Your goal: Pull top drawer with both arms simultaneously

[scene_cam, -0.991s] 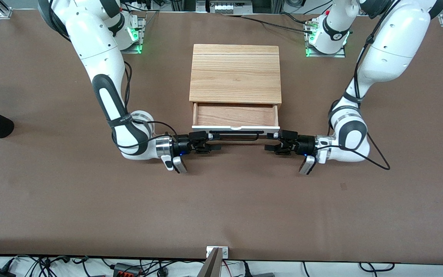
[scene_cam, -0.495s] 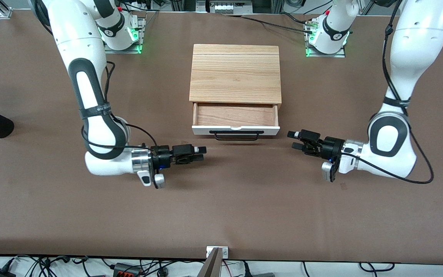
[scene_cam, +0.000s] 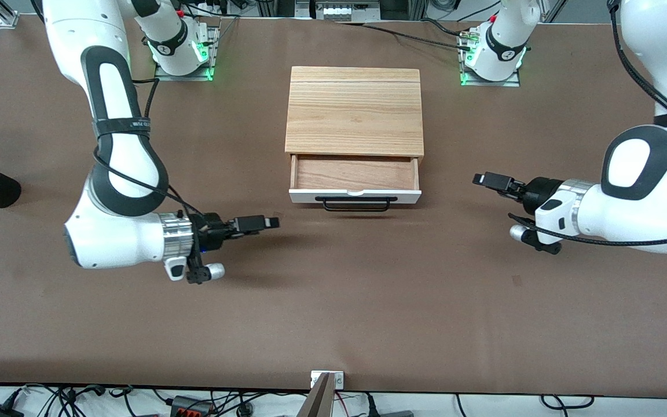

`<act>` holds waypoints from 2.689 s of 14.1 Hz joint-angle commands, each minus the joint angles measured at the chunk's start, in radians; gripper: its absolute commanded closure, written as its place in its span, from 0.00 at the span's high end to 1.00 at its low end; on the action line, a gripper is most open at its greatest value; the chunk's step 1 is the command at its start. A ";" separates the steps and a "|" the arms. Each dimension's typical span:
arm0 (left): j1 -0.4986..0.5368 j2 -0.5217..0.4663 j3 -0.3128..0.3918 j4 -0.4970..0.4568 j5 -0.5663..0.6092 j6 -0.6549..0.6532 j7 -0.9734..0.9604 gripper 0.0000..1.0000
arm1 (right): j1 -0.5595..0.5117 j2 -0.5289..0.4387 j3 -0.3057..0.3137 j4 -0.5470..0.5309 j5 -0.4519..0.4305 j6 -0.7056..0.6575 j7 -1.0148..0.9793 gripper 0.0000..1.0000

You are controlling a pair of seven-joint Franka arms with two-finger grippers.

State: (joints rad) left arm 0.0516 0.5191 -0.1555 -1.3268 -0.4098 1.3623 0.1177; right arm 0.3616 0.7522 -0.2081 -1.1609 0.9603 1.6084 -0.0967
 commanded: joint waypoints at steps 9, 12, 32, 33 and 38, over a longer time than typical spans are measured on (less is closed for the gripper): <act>-0.049 -0.120 -0.018 0.155 0.533 -0.019 -0.196 1.00 | 0.019 -0.185 -0.129 0.047 -0.674 -0.217 0.258 1.00; -0.042 -0.152 0.005 0.114 0.513 0.055 -0.228 1.00 | -0.004 -0.244 -0.119 0.070 -0.827 -0.191 0.114 1.00; -0.108 -0.511 0.109 -0.341 0.491 0.282 -0.211 1.00 | -0.352 -0.678 0.150 -0.471 -0.993 0.152 0.104 1.00; -0.108 -0.511 0.091 -0.339 0.531 0.282 -0.214 1.00 | -0.352 -0.700 0.150 -0.505 -0.993 0.162 0.104 1.00; -0.070 -0.513 0.077 -0.336 0.442 0.282 -0.285 1.00 | -0.352 -0.728 0.153 -0.534 -0.993 0.145 0.101 1.00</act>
State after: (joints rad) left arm -0.0496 0.0051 -0.0725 -1.6756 0.0699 1.6479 -0.1586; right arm 0.0258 0.0644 -0.0775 -1.6567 -0.0153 1.7556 0.0041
